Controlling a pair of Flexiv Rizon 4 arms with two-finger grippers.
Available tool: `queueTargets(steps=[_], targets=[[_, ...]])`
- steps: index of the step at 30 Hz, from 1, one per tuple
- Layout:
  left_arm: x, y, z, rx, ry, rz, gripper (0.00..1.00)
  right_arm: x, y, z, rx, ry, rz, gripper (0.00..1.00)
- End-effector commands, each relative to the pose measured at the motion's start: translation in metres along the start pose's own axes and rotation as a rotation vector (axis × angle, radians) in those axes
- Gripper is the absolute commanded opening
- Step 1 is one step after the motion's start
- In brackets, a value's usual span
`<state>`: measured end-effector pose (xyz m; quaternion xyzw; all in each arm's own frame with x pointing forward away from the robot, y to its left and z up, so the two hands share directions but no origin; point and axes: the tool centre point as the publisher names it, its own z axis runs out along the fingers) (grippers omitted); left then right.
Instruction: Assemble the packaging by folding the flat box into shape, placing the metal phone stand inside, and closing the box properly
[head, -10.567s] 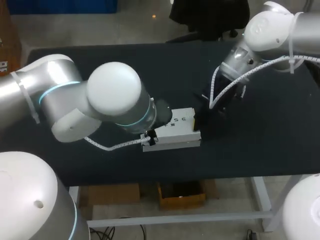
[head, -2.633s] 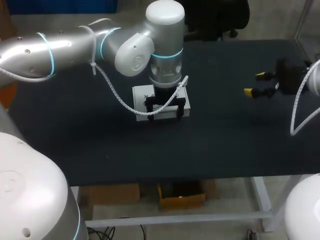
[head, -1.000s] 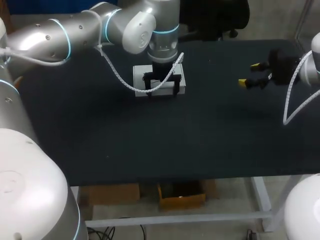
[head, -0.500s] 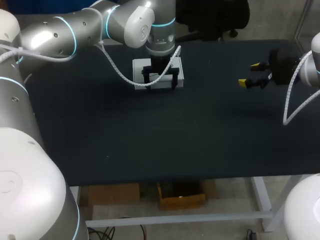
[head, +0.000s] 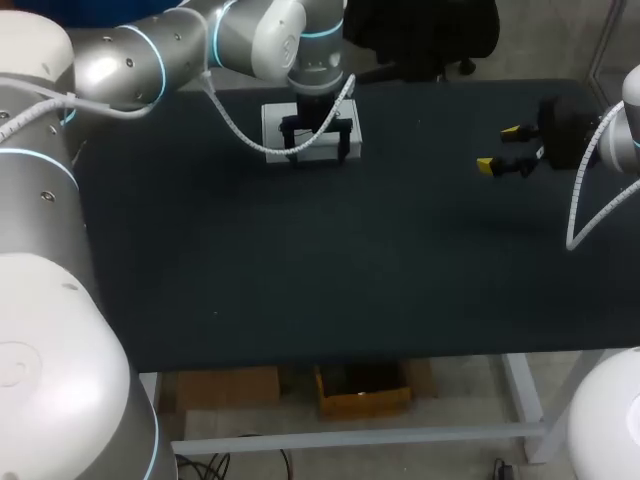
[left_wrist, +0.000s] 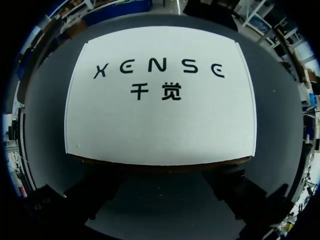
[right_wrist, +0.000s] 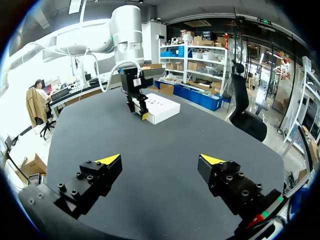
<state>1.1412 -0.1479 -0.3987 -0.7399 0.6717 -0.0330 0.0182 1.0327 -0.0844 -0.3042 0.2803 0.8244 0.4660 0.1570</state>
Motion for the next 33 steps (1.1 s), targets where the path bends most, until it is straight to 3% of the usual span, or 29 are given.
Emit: queueTargets(steps=[1,12,17,24,33], targets=[[0.003,-0.017,0.006,-0.046,0.000,0.004,1.00,0.000,-0.001,0.000,-0.005,0.002,-0.001,1.00],[0.002,-0.041,-0.001,-0.034,-0.002,0.005,1.00,0.000,-0.001,0.000,-0.005,0.002,-0.001,1.00],[0.003,-0.043,-0.006,-0.026,0.011,0.016,1.00,0.000,-0.001,0.000,-0.005,0.002,-0.001,1.00],[-0.003,-0.006,-0.027,0.028,0.058,0.069,1.00,0.000,-0.001,0.000,-0.005,0.002,-0.001,1.00],[-0.021,0.063,-0.057,0.277,0.119,0.225,1.00,0.000,-0.001,0.000,-0.005,0.002,-0.001,1.00]])
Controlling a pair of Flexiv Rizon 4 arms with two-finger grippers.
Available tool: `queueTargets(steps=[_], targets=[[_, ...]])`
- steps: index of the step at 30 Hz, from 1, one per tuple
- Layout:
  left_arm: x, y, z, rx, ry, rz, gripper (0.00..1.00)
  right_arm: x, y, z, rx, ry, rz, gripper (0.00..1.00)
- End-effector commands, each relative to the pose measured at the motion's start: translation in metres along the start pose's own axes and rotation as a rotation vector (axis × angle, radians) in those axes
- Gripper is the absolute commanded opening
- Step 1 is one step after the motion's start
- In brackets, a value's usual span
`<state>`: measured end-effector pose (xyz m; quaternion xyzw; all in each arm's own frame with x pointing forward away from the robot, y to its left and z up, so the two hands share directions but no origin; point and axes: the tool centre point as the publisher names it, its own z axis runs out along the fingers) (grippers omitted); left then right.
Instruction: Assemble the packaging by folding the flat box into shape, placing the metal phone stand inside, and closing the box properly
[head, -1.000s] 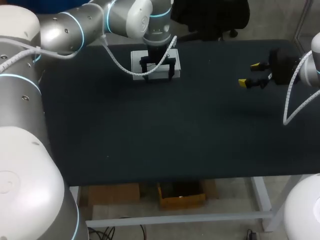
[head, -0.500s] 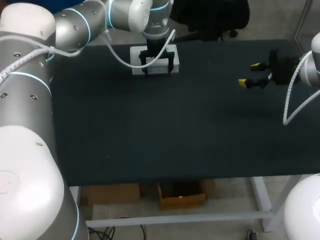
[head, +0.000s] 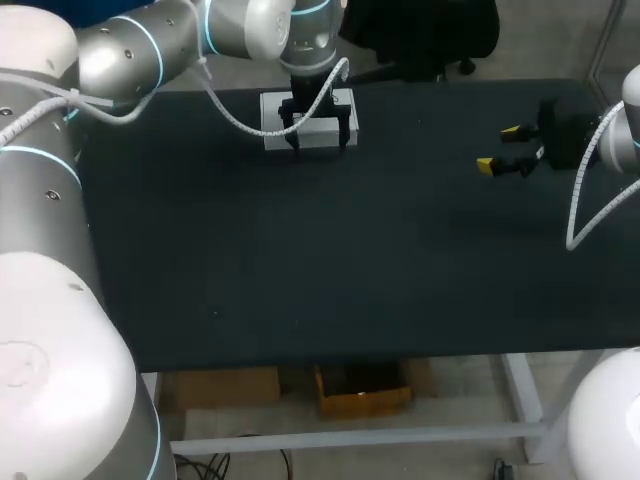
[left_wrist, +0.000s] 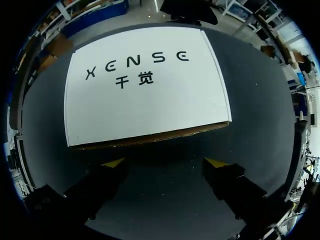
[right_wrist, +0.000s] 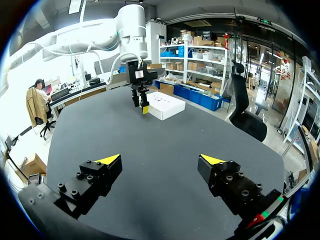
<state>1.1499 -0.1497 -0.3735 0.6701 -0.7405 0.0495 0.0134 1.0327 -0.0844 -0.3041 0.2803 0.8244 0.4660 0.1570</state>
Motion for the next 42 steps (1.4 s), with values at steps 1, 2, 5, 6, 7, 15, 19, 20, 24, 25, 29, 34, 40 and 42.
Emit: queueTargets(steps=[1,2,5,6,7,15,19,20,24,25,29,34,40,42], targets=[[-0.008,0.082,-0.034,0.313,0.030,0.056,1.00,0.000,-0.001,0.000,-0.005,0.002,-0.001,1.00],[-0.009,0.089,-0.037,0.330,0.036,0.067,1.00,0.000,-0.001,0.000,-0.005,0.002,-0.001,1.00],[-0.010,0.102,-0.045,0.361,0.058,0.102,1.00,0.000,-0.001,0.000,-0.005,0.002,-0.001,1.00],[-0.010,0.106,-0.048,0.373,0.063,0.112,1.00,0.000,-0.001,0.000,-0.005,0.002,-0.001,1.00],[-0.011,0.110,-0.051,0.382,0.073,0.127,1.00,0.000,-0.001,0.000,-0.005,0.002,-0.001,1.00],[-0.016,0.136,-0.068,0.409,0.176,0.260,1.00,0.000,-0.001,0.000,-0.005,0.002,-0.001,1.00],[-0.020,0.145,-0.070,0.417,0.207,0.340,1.00,0.000,-0.001,0.000,-0.005,0.002,-0.001,1.00],[-0.020,0.147,-0.070,0.420,0.213,0.347,1.00,0.000,-0.001,0.000,-0.005,0.002,-0.001,1.00],[-0.023,0.153,-0.070,0.424,0.240,0.394,1.00,0.000,-0.001,0.000,-0.005,0.002,-0.001,1.00],[-0.023,0.154,-0.071,0.426,0.244,0.413,1.00,0.000,-0.001,0.000,-0.005,0.002,-0.001,1.00],[-0.024,0.159,-0.072,0.427,0.290,0.516,1.00,0.000,-0.001,0.000,-0.005,0.002,-0.001,1.00],[-0.025,0.158,-0.079,0.339,0.375,0.608,1.00,0.000,-0.001,0.000,-0.005,0.002,-0.001,1.00],[-0.025,0.158,-0.079,0.339,0.375,0.608,1.00,0.000,-0.001,0.000,-0.005,0.002,-0.001,1.00],[-0.025,0.158,-0.079,0.339,0.375,0.608,1.00,0.000,-0.001,0.000,-0.005,0.002,-0.001,1.00]])
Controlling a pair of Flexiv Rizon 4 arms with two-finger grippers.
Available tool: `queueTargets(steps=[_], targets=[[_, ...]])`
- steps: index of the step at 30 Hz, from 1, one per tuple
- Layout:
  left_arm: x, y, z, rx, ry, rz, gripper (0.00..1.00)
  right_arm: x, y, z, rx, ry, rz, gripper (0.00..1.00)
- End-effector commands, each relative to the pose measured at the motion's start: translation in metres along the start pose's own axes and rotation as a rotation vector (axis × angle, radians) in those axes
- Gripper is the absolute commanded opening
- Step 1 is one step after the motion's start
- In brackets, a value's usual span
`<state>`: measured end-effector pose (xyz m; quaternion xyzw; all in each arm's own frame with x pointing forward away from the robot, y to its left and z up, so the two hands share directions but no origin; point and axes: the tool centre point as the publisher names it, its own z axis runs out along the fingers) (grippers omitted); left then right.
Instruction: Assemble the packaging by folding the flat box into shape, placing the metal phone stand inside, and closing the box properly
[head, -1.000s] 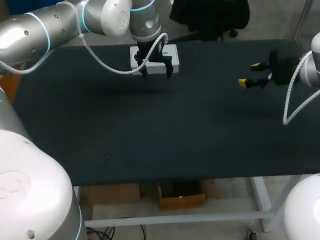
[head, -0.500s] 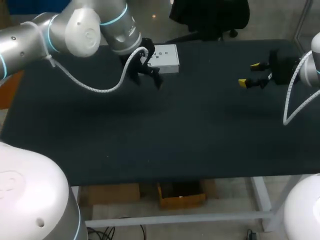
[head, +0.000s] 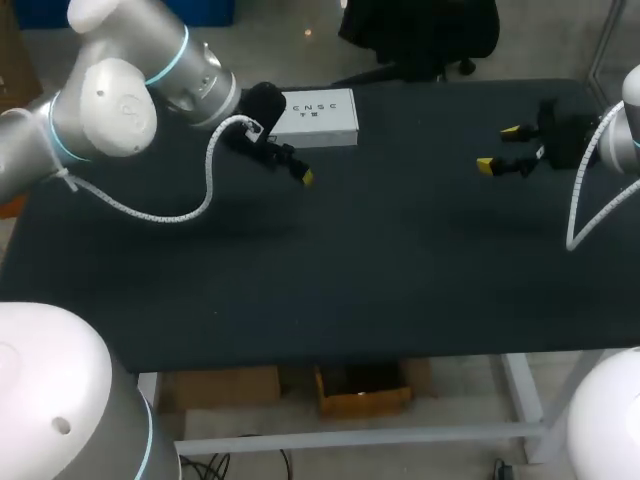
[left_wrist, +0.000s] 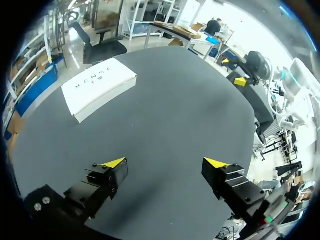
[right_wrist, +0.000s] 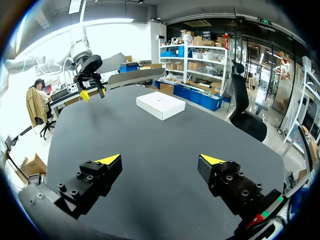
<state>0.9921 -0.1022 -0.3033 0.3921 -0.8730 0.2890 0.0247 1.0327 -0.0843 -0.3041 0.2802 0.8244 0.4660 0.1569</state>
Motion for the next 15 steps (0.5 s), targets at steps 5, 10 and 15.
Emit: queueTargets(steps=[5,10,15], targets=[[0.004,0.006,0.005,-0.013,0.002,0.013,1.00,0.000,-0.001,0.000,-0.005,0.002,-0.001,1.00],[0.011,0.021,0.006,-0.032,-0.119,0.206,1.00,0.000,-0.001,0.000,-0.005,0.002,-0.001,1.00],[0.003,0.022,-0.001,0.065,-0.157,0.232,1.00,0.000,-0.001,0.000,-0.005,0.002,-0.001,1.00]])
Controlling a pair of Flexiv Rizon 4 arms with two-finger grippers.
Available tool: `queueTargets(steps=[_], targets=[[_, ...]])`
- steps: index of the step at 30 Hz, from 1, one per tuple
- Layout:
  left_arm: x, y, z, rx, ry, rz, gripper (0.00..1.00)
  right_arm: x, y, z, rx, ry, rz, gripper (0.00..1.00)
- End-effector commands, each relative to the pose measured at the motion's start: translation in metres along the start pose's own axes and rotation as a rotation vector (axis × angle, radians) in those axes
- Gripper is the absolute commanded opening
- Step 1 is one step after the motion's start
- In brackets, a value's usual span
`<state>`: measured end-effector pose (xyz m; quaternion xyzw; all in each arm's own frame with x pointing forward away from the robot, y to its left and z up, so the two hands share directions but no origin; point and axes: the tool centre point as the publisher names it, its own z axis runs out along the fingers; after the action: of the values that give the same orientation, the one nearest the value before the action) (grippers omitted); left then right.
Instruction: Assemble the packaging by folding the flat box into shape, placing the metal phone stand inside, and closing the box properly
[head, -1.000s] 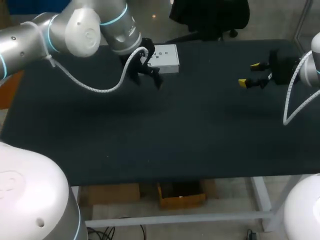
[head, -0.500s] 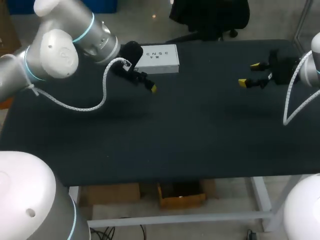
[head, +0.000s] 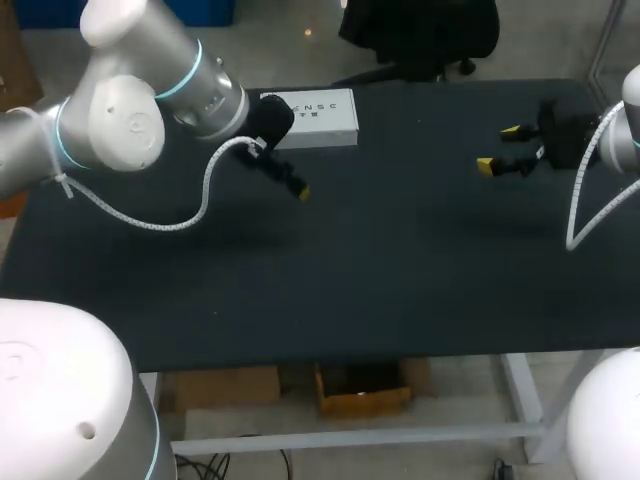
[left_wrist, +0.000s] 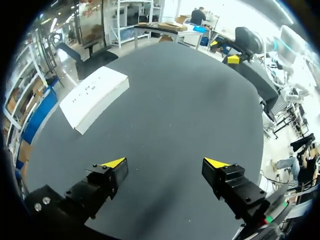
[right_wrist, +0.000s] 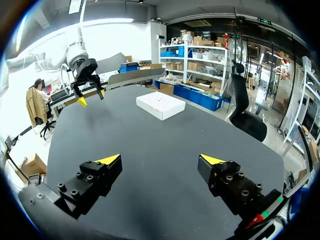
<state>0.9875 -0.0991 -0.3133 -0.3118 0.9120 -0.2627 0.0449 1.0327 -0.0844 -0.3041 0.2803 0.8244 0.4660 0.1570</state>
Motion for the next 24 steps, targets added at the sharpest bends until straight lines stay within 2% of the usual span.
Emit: queueTargets(steps=[1,6,16,20,24], targets=[[0.006,0.013,-0.009,0.092,-0.064,0.026,1.00,0.000,-0.001,0.000,-0.005,0.002,-0.001,1.00],[0.004,0.018,-0.014,0.155,-0.048,0.046,1.00,0.000,-0.001,0.000,-0.005,0.002,-0.001,1.00],[-0.009,0.018,-0.027,0.268,0.109,-0.086,1.00,0.000,-0.001,0.000,-0.005,0.002,-0.001,1.00],[-0.010,0.022,-0.032,0.288,0.125,-0.077,1.00,0.000,-0.001,0.000,-0.005,0.002,-0.001,1.00],[-0.013,0.029,-0.037,0.343,0.110,-0.054,1.00,0.000,-0.001,0.000,-0.005,0.002,-0.001,1.00]])
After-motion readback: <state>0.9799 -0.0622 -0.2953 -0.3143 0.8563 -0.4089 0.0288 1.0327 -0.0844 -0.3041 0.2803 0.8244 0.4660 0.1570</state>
